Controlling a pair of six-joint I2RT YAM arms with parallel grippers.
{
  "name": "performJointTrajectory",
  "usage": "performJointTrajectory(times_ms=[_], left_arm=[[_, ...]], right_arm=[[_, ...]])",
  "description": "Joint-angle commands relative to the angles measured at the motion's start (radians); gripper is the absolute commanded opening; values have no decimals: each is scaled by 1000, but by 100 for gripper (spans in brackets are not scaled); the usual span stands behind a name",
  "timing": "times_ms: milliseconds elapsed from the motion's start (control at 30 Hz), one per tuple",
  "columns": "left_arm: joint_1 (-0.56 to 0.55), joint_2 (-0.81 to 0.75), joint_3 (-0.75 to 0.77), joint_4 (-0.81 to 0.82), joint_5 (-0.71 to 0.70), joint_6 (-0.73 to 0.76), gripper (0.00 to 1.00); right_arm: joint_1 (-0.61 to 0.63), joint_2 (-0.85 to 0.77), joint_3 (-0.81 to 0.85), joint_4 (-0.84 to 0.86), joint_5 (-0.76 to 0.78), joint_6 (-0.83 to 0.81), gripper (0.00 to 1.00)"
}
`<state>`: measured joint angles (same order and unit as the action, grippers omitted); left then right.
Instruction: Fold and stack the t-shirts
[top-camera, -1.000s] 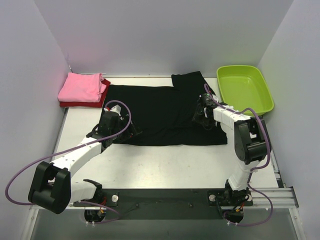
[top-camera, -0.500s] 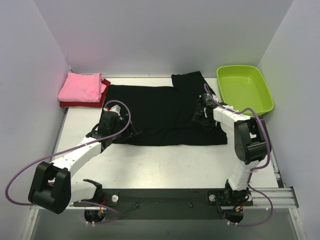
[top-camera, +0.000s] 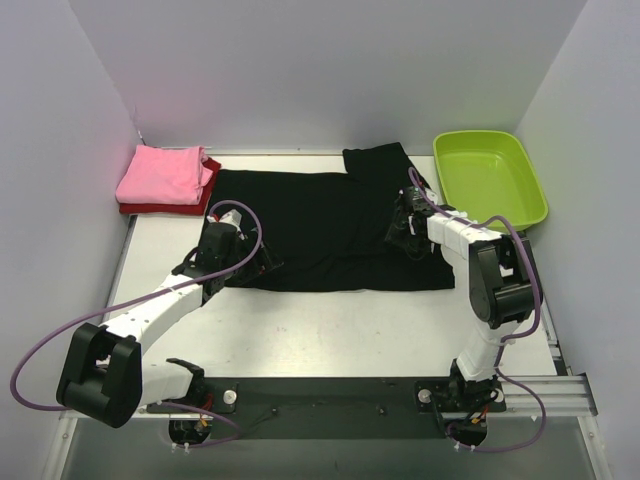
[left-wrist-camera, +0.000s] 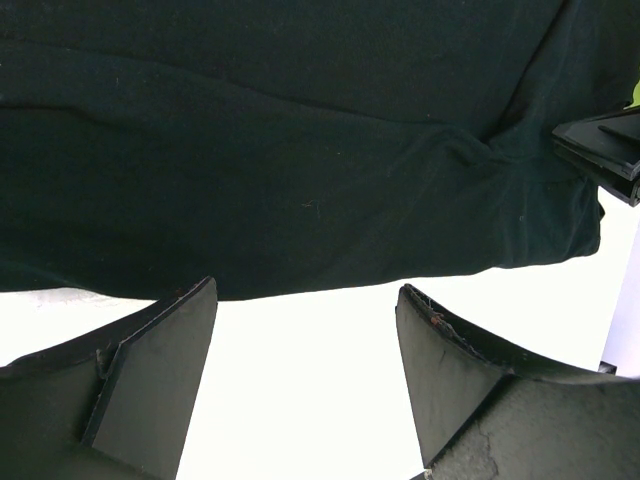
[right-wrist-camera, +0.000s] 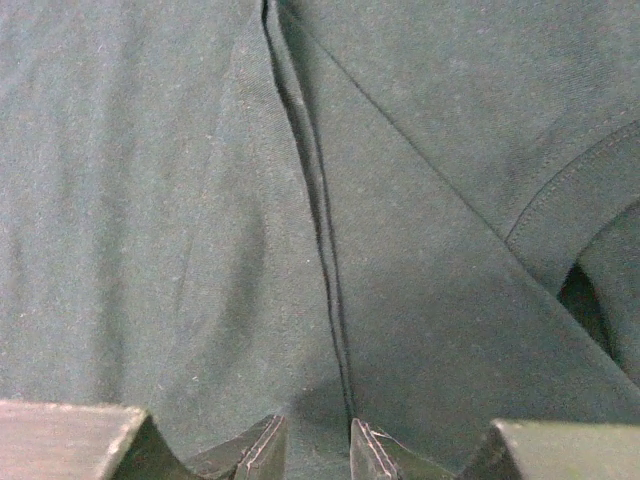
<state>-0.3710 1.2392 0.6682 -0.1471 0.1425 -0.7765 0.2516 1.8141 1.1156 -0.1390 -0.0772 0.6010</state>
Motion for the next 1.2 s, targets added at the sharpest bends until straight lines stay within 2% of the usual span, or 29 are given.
performJointTrajectory(times_ms=[0, 400, 500, 600, 633, 733, 933, 1167], left_arm=[[6, 2, 34, 26, 3, 19, 82], [7, 3, 25, 34, 3, 16, 82], [7, 3, 21, 35, 3, 14, 82], [7, 3, 16, 38, 5, 14, 82], [7, 5, 14, 38, 5, 13, 82], [7, 3, 11, 43, 5, 11, 82], [7, 5, 14, 43, 8, 11, 82], [7, 2, 13, 44, 6, 10, 82]], right_arm=[[-8, 21, 9, -21, 28, -4, 32], [-8, 37, 0, -7, 20, 2, 29], [-6, 34, 1, -7, 17, 3, 23], [-3, 22, 6, -10, 17, 2, 14], [0, 19, 9, -11, 19, 2, 8], [5, 16, 21, -22, 20, -1, 0], [34, -7, 39, -33, 40, -4, 0], [103, 1, 171, -82, 63, -18, 0]])
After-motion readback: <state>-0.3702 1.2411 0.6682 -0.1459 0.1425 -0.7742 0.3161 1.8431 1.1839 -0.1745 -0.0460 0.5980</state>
